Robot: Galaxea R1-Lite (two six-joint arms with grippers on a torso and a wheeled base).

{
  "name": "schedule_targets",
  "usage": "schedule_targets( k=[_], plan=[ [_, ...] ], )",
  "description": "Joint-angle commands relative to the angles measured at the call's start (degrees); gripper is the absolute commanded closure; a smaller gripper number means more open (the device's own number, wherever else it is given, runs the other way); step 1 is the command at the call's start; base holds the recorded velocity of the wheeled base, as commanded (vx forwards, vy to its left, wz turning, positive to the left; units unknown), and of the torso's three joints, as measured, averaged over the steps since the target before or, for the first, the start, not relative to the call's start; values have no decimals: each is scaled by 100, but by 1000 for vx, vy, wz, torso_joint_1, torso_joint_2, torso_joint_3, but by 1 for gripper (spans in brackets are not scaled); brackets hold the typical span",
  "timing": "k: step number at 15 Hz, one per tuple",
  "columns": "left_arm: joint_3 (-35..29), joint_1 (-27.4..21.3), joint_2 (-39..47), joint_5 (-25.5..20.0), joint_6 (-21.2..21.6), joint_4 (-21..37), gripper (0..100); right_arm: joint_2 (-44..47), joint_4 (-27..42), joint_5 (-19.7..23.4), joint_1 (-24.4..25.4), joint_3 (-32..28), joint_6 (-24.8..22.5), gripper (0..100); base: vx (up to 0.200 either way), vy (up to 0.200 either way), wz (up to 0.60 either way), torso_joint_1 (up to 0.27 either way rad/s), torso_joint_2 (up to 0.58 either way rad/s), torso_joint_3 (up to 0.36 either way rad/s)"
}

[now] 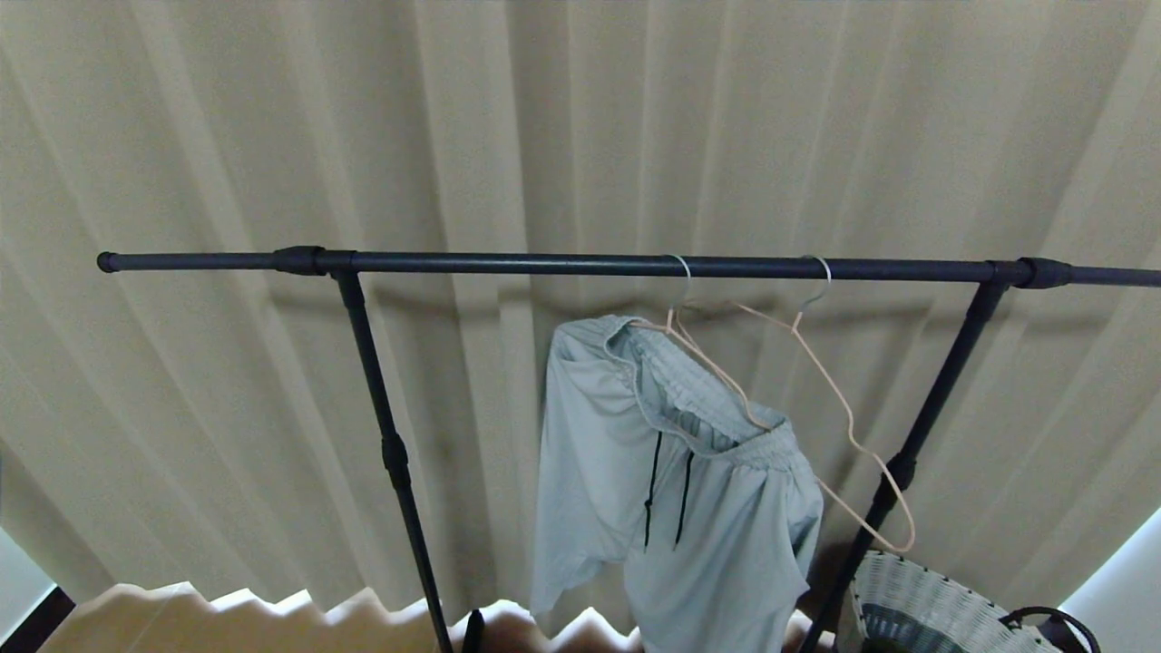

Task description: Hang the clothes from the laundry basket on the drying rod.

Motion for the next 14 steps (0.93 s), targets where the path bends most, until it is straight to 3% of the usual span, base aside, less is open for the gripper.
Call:
schedule_targets(
  k=[1,5,14],
  plan=[
    [0,0,-12,-3,13,1,0,-29,-17,17,-2,35,90,0,0,0,0,0,0,0],
    [0,0,-12,-12,39,1,0,-29,-26,8,-2,35,108,0,0,0,0,0,0,0],
    [0,0,-12,-3,39,1,0,-29,-26,43,-2,35,90,0,-200,0,0,3,2,3]
  ],
)
